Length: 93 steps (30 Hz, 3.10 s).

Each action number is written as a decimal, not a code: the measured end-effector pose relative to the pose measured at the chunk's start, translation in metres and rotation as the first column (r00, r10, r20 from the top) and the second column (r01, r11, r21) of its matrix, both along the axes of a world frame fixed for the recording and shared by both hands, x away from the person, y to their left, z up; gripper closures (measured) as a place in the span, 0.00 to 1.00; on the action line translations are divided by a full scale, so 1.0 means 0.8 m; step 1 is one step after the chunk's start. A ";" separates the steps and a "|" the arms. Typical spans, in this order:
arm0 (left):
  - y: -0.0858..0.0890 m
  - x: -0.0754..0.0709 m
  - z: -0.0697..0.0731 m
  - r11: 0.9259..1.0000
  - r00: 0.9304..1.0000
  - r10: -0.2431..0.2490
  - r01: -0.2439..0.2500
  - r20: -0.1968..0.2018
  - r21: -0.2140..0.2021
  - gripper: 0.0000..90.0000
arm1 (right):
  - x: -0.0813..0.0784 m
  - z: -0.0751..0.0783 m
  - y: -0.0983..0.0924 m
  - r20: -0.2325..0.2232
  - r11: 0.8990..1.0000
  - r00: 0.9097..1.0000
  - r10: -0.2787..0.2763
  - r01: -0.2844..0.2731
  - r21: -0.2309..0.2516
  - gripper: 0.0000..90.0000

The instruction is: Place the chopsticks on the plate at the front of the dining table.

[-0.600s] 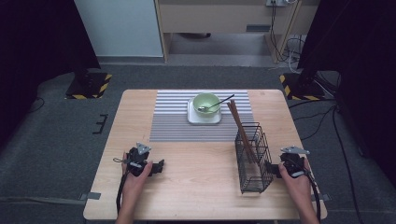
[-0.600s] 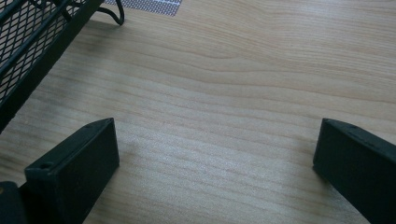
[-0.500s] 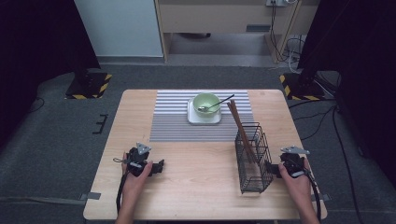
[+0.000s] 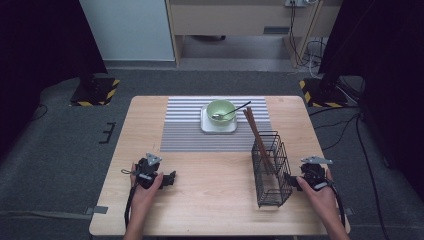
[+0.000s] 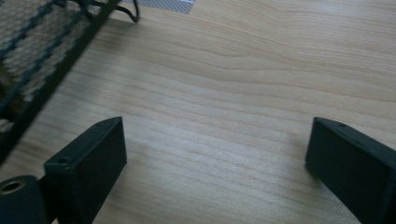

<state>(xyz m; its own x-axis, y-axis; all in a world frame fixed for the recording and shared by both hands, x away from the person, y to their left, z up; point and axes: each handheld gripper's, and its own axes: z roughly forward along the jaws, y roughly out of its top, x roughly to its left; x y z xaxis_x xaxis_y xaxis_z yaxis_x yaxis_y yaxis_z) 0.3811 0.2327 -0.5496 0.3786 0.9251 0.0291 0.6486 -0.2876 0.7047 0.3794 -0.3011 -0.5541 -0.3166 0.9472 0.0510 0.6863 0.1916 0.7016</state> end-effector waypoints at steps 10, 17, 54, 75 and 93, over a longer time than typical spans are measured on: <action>0.000 0.000 0.000 1.000 1.000 -0.001 0.001 -0.001 -0.001 0.00 | 0.001 0.077 -0.007 0.006 0.995 0.998 0.060 -0.060 -0.076 0.15; 0.000 0.000 0.000 1.000 1.000 -0.001 0.001 -0.001 -0.001 0.00 | 0.014 0.123 -0.012 0.001 0.989 0.995 0.096 -0.095 -0.111 0.25; 0.000 0.000 0.000 1.000 1.000 -0.002 0.002 0.000 0.002 0.00 | 0.061 0.246 0.060 0.151 0.945 0.935 0.321 -0.326 0.010 0.75; 0.000 0.000 0.000 1.000 1.000 -0.002 0.002 0.001 0.003 0.00 | 0.096 0.228 0.124 0.215 0.928 0.920 0.328 -0.356 0.110 0.66; 0.000 0.000 0.000 1.000 1.000 -0.002 0.002 0.000 0.003 0.00 | 0.103 0.214 0.142 0.199 0.910 0.906 0.374 -0.400 0.108 0.91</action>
<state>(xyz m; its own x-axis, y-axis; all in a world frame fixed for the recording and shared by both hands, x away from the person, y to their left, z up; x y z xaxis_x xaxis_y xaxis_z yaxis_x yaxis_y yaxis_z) 0.3809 0.2328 -0.5494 0.3808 0.9241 0.0318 0.6476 -0.2911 0.7042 0.4615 -0.1878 -0.3833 -0.6726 0.7346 0.0895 0.4464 0.3064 0.8407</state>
